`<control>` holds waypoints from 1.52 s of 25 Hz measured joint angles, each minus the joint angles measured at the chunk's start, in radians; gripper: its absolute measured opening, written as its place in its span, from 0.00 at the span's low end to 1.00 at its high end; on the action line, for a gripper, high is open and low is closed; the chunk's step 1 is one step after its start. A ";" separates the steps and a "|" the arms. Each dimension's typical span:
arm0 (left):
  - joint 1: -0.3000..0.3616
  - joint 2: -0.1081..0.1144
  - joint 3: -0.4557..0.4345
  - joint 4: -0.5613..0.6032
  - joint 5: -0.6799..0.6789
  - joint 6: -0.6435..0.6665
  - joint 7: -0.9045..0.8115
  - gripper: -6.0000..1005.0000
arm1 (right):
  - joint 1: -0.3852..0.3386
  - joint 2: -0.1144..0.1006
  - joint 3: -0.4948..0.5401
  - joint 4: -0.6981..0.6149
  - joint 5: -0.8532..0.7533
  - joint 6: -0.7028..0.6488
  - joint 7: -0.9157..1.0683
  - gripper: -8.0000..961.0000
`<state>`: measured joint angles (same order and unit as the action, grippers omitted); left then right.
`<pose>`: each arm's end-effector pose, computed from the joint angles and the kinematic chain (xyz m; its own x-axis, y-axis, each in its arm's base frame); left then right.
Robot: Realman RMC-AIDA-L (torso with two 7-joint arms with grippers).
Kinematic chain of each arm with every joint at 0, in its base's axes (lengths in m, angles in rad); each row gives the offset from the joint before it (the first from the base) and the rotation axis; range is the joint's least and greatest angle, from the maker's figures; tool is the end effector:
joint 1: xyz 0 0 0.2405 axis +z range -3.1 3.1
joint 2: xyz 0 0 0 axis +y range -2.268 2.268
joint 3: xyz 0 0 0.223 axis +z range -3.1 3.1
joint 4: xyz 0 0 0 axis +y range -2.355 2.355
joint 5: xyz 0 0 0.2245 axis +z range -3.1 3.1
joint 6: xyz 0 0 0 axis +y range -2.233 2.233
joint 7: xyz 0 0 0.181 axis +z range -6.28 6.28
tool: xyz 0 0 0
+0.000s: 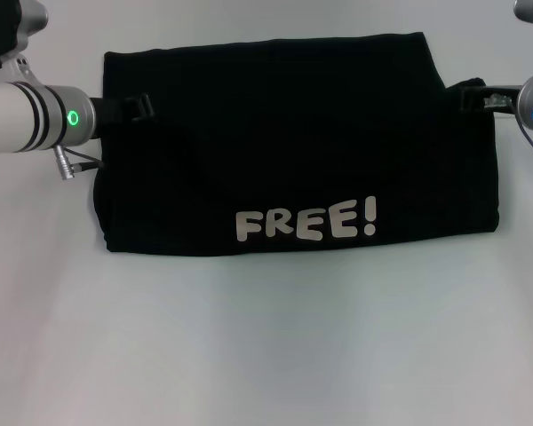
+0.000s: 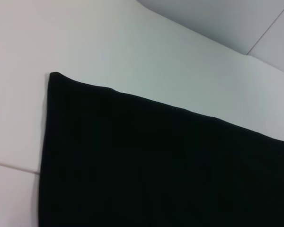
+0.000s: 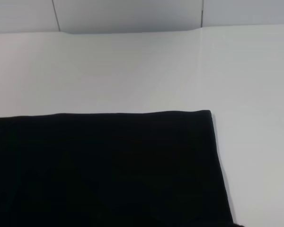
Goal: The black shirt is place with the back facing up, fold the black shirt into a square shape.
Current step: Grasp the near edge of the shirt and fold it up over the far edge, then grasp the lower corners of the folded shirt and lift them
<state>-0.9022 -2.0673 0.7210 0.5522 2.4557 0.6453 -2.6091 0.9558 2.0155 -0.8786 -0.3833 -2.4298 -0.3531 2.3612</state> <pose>-0.2267 0.5004 0.0040 0.2659 0.6751 0.6881 0.9434 -0.0354 -0.3298 0.2380 0.5203 0.0108 0.6024 -0.5709 -0.5579 -0.7427 -0.1447 -0.6538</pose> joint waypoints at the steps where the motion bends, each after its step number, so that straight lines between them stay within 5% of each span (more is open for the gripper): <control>1: 0.000 -0.001 0.000 -0.001 0.000 -0.001 0.002 0.06 | 0.000 0.001 -0.004 0.004 -0.001 0.007 0.000 0.07; 6: -0.006 0.000 0.001 -0.022 -0.003 0.000 0.004 0.06 | 0.008 0.002 -0.060 0.013 -0.003 -0.003 0.007 0.07; 10: -0.010 0.007 -0.008 -0.001 -0.006 0.074 -0.006 0.06 | 0.016 -0.021 -0.064 0.003 -0.004 -0.085 0.047 0.08; 16: 0.032 0.071 -0.092 0.061 -0.070 0.452 -0.010 0.25 | -0.010 -0.077 -0.057 -0.114 -0.005 -0.366 0.190 0.34; 19: 0.073 0.091 -0.182 0.100 -0.080 0.631 0.005 0.48 | -0.030 -0.092 -0.053 -0.195 -0.005 -0.500 0.252 0.48; 23: 0.146 0.109 -0.272 0.153 -0.081 0.813 0.097 0.49 | -0.036 -0.102 -0.031 -0.260 -0.006 -0.628 0.304 0.64; 28: 0.211 0.114 -0.296 0.158 -0.074 0.855 0.203 0.50 | -0.028 -0.105 0.036 -0.294 -0.014 -0.721 0.311 0.86; 38: 0.248 0.077 -0.285 0.098 -0.045 0.672 0.235 0.51 | -0.033 -0.107 0.051 -0.290 -0.014 -0.723 0.312 0.86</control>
<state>-0.6544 -1.9904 0.4362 0.6500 2.4105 1.3174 -2.3743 0.9231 1.9085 -0.8272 -0.6731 -2.4438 -1.0764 2.6731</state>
